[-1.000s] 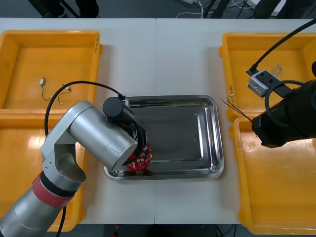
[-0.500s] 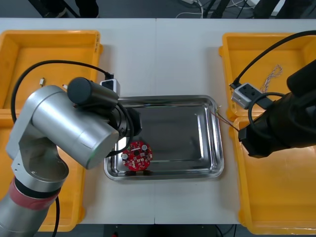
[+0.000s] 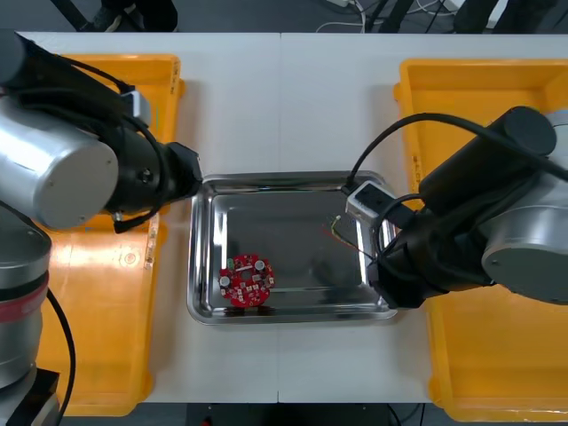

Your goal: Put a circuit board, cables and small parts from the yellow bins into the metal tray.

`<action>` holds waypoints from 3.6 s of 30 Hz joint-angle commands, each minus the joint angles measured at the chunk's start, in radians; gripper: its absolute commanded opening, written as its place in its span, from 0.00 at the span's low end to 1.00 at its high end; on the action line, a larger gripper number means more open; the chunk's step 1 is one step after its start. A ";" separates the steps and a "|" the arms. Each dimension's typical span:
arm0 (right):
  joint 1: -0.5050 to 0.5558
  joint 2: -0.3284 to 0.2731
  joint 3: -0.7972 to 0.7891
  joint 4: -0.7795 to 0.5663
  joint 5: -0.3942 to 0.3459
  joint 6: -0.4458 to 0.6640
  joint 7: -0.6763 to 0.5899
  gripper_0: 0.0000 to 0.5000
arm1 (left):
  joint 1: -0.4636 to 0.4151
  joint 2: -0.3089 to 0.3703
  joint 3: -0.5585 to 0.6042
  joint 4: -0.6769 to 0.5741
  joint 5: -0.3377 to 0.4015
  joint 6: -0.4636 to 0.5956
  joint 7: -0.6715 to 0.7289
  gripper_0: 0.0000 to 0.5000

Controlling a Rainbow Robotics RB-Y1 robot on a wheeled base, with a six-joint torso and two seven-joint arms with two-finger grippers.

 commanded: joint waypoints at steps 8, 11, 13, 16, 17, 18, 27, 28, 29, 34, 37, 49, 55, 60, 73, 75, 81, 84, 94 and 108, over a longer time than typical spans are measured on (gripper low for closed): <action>-0.079 0.049 0.165 0.087 0.096 -0.113 0.253 0.00 | -0.144 0.143 0.154 0.154 0.068 0.007 -0.070 1.00; -0.079 0.043 0.171 0.116 0.093 -0.122 0.323 0.00 | -0.176 0.169 0.180 0.221 0.079 0.007 -0.073 1.00; -0.079 0.038 0.177 0.125 0.099 -0.127 0.362 0.00 | -0.198 0.184 0.195 0.263 0.085 0.001 -0.075 1.00; -0.079 0.028 0.194 0.128 0.122 -0.131 0.414 0.00 | -0.227 0.201 0.215 0.326 0.088 -0.011 -0.081 1.00; -0.079 0.026 0.202 0.128 0.136 -0.136 0.432 0.00 | -0.238 0.207 0.223 0.355 0.088 -0.020 -0.085 1.00; -0.079 0.023 0.206 0.130 0.142 -0.137 0.440 0.00 | -0.241 0.210 0.225 0.367 0.088 -0.027 -0.085 1.00; -0.104 0.022 0.291 0.201 0.217 -0.194 0.556 0.00 | -0.276 0.242 0.238 0.543 0.050 -0.148 -0.108 1.00; -0.104 0.020 0.292 0.214 0.216 -0.199 0.569 0.00 | -0.279 0.245 0.237 0.562 0.044 -0.163 -0.113 1.00; -0.104 0.020 0.294 0.230 0.213 -0.203 0.578 0.00 | -0.284 0.247 0.238 0.582 0.039 -0.178 -0.119 1.00; -0.104 0.011 0.328 0.271 0.213 -0.236 0.587 0.00 | -0.296 0.253 0.238 0.655 0.018 -0.248 -0.142 1.00; -0.104 -0.011 0.366 0.271 0.232 -0.282 0.584 0.00 | -0.299 0.253 0.238 0.694 -0.001 -0.284 -0.185 1.00; -0.104 -0.040 0.432 0.342 0.237 -0.384 0.587 0.00 | -0.348 0.282 0.237 0.922 -0.045 -0.452 -0.450 1.00; -0.104 -0.038 0.432 0.363 0.240 -0.420 0.587 0.00 | -0.368 0.284 0.237 1.019 -0.056 -0.508 -0.576 1.00; -0.104 -0.034 0.432 0.362 0.243 -0.418 0.587 0.00 | -0.369 0.285 0.237 1.059 -0.068 -0.545 -0.645 1.00; -0.119 -0.031 0.416 0.340 0.249 -0.398 0.587 1.00 | -0.369 0.285 0.183 1.189 -0.054 -0.677 -0.759 1.00; -0.119 -0.026 0.395 0.332 0.239 -0.374 0.589 1.00 | -0.368 0.285 0.177 1.194 -0.050 -0.680 -0.762 1.00; -0.139 0.011 0.277 0.306 0.165 -0.243 0.592 1.00 | -0.369 0.285 0.156 1.215 -0.030 -0.702 -0.779 1.00; -0.150 0.038 0.199 0.293 0.139 -0.170 0.593 1.00 | -0.369 0.284 0.149 1.226 -0.018 -0.708 -0.788 1.00; -0.217 0.098 -0.087 0.290 0.038 0.011 0.572 1.00 | -0.368 0.284 0.123 1.286 0.024 -0.764 -0.814 1.00; -0.250 0.002 -0.387 0.343 -0.030 0.011 0.536 1.00 | -0.366 0.284 0.123 1.297 0.047 -0.761 -0.834 0.00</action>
